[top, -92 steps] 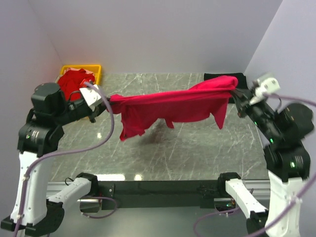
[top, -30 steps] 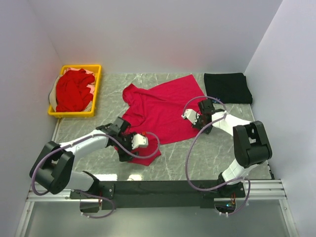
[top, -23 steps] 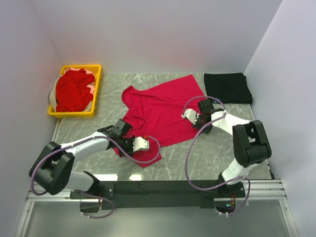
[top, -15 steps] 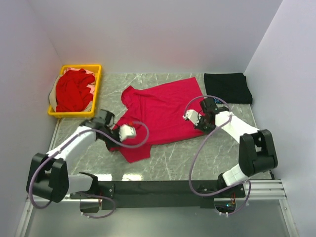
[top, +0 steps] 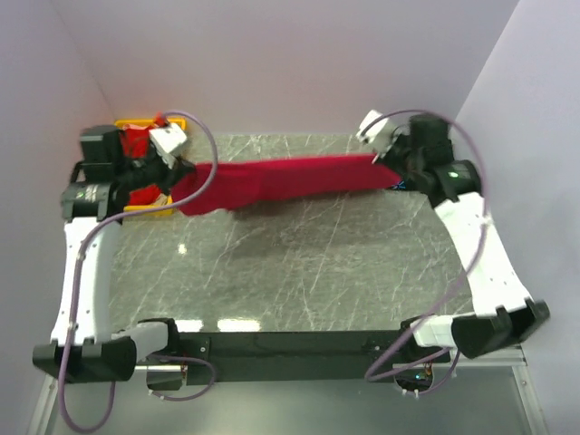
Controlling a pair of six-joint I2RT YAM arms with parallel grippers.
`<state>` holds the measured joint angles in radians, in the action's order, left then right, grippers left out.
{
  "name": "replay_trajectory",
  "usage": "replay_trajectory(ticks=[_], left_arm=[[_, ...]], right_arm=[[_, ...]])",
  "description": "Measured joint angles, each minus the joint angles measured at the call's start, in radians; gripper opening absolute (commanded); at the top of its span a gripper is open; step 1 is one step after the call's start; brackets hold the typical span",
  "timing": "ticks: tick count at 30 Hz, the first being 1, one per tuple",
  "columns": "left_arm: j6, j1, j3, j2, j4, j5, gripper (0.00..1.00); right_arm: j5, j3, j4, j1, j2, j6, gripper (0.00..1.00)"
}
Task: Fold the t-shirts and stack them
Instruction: Flatten the tshirt out
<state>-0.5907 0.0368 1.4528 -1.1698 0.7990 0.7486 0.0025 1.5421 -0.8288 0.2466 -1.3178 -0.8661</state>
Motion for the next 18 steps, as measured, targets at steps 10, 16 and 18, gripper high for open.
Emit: replay_trajectory(ticks=[10,16,18], left_arm=[[0.272,0.003,0.053,0.290,-0.278,-0.045,0.01],[0.343,-0.001,0.071,0.221,-0.456,-0.117,0.01],[0.351,-0.001,0.078,0.126,-0.507,-0.137,0.01]], right_arm=[[0.073,0.174,0.140,0.006,0.265,0.008,0.00],[0.087,0.147,0.288,0.009,0.230,-0.031,0.00],[0.091,0.151,0.343,0.007,0.151,-0.040,0.00]])
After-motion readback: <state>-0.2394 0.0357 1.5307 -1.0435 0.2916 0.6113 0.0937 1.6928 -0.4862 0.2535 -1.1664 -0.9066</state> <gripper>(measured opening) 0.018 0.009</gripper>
